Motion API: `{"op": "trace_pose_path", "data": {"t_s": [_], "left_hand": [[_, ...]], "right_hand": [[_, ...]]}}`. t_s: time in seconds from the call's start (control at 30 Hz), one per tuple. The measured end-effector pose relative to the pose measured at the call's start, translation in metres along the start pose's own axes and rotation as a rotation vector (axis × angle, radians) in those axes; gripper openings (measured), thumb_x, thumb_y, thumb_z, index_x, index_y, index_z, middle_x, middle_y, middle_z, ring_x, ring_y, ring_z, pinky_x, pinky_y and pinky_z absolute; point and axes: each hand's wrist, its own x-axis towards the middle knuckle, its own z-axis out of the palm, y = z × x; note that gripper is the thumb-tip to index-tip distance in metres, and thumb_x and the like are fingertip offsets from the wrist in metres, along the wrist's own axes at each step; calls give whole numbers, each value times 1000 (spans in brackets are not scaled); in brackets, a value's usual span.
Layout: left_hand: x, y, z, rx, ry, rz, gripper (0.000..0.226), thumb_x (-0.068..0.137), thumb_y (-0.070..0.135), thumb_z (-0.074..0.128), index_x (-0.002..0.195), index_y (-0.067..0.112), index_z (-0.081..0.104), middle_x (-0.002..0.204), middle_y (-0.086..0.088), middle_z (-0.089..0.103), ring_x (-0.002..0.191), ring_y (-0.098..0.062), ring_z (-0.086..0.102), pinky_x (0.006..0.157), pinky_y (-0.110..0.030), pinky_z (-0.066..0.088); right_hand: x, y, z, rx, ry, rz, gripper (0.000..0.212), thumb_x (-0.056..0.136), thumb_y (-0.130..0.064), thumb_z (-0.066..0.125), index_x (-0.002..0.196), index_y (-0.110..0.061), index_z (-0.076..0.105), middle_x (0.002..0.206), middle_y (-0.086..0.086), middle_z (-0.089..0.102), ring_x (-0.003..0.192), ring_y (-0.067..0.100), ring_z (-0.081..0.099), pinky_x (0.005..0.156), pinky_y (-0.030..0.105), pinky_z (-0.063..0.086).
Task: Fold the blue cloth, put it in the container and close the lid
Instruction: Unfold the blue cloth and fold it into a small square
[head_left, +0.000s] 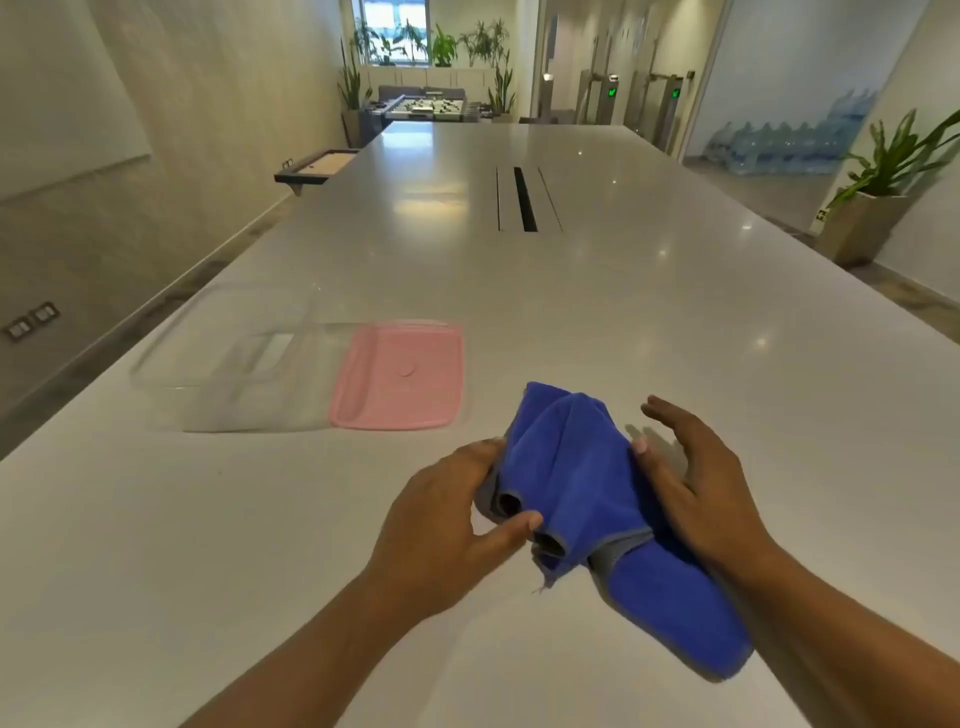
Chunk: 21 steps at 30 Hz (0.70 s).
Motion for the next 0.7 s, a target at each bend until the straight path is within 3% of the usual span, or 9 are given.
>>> {"op": "trace_pose_path", "data": {"t_s": [0.07,0.17,0.27,0.33,0.43,0.5,0.57,0.63,0.7], "left_hand": [[4,3,0,-2,25,-37,49,83,54,59,128,37,51,126,23,56,112,3,55,93,-21,48],[13,12,0,-30,119,-49,22,89,43,55,106,34,66,101,19,66,90,1,62,79,-24,53],[30,28,-10,-106,177,-69,17,91,41,55,94,31,68,85,15,68,78,-2,63,72,-24,52],[39,41,-19,-154,200,-29,16,92,38,55,93,27,68,82,12,69,76,-4,64,72,-24,53],[51,56,-34,-277,248,-16,7,88,34,62,85,29,66,68,11,66,65,-3,62,66,-25,55],[56,62,-49,-343,282,-38,9,80,30,73,76,28,65,53,5,60,50,-9,57,57,-27,54],[59,66,-65,-373,244,-28,14,72,32,79,77,26,66,53,-2,62,48,-14,58,54,-25,55],[62,72,-77,-303,151,-24,32,66,44,80,91,30,65,61,6,63,52,-7,57,56,-18,53],[63,78,-78,-98,39,-18,50,64,55,77,107,39,59,80,16,62,63,-4,57,64,-19,53]], "right_hand": [[-9,-14,-1,-9,8,-76,59,86,-66,44,134,-32,49,138,-11,53,124,8,50,105,35,41],[-28,-39,3,-146,-64,-230,64,78,-74,49,126,-31,52,123,-15,58,109,6,53,95,31,44],[-33,-60,9,-308,-114,-240,86,66,-80,56,135,-30,47,131,-14,56,114,7,52,99,27,38],[-33,-69,13,-348,-115,-227,89,64,-75,62,139,-30,44,135,-13,55,117,10,54,103,29,38],[-26,-76,7,-303,0,-239,47,76,-41,69,120,-29,60,110,-9,68,89,7,58,93,33,51],[-18,-83,-10,-269,79,-243,22,83,-24,64,104,-28,68,89,-13,67,75,3,55,77,24,52],[-6,-95,-31,-195,100,-212,20,86,-26,57,102,-30,68,83,-20,61,74,-1,58,71,15,47],[6,-112,-50,-113,69,-221,24,86,-29,54,106,-31,67,84,-24,60,77,-3,62,71,17,52],[13,-129,-66,-110,45,-278,27,87,-23,56,111,-33,65,86,-27,57,78,-6,61,69,10,50]]}}
